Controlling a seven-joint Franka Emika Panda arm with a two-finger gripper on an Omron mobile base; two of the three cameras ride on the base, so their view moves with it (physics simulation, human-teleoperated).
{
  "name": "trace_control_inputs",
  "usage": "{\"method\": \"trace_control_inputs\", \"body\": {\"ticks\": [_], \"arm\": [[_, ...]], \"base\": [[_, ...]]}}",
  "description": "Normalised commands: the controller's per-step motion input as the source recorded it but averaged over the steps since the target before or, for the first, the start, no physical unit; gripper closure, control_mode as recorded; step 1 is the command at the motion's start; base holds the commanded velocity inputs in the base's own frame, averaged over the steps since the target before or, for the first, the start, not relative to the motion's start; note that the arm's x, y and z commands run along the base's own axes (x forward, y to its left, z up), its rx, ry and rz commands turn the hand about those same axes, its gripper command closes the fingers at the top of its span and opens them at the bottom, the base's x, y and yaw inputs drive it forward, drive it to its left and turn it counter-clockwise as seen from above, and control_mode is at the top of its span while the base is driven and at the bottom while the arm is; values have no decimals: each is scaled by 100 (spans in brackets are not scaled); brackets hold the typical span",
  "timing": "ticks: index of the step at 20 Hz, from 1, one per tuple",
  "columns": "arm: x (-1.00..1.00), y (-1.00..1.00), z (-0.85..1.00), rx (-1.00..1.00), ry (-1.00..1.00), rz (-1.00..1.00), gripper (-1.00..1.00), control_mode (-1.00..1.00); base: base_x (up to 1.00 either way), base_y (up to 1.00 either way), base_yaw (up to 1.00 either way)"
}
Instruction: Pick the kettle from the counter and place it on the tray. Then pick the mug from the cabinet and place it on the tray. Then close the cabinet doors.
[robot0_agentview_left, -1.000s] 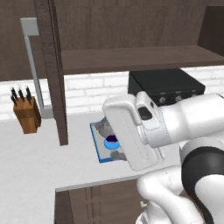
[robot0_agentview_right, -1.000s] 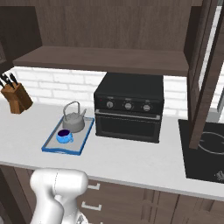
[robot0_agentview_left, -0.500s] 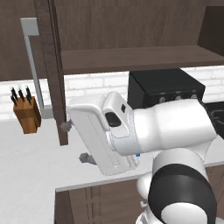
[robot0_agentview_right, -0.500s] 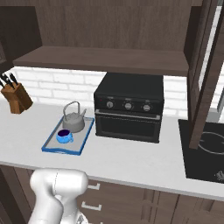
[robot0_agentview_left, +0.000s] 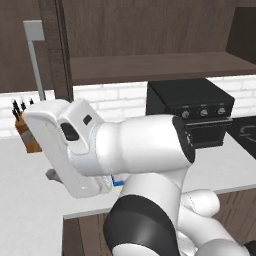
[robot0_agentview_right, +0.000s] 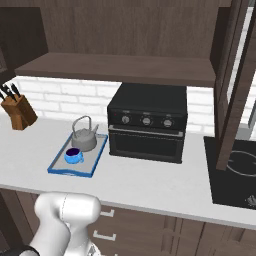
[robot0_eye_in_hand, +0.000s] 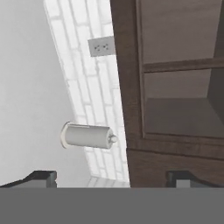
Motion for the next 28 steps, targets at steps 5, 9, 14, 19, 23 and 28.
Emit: {"method": "trace_control_inputs", "body": {"ticks": [5,9,14,19,23,28], "arm": [[36,41,-6,4,-10,-12,-100,-100],[50,23,0,4,-2,-16,-100,-100],[55,5,-6,3,0,-15,-100,-100],[42,0,-13,3,0,-12,-100,-100],[50,-8,-5,2,0,-9,-100,-100],[33,-54,0,0,0,-15,-100,-100]], "base": [[0,0,0],[0,0,0],[0,0,0],[0,0,0],[0,0,0],[0,0,0]]}}
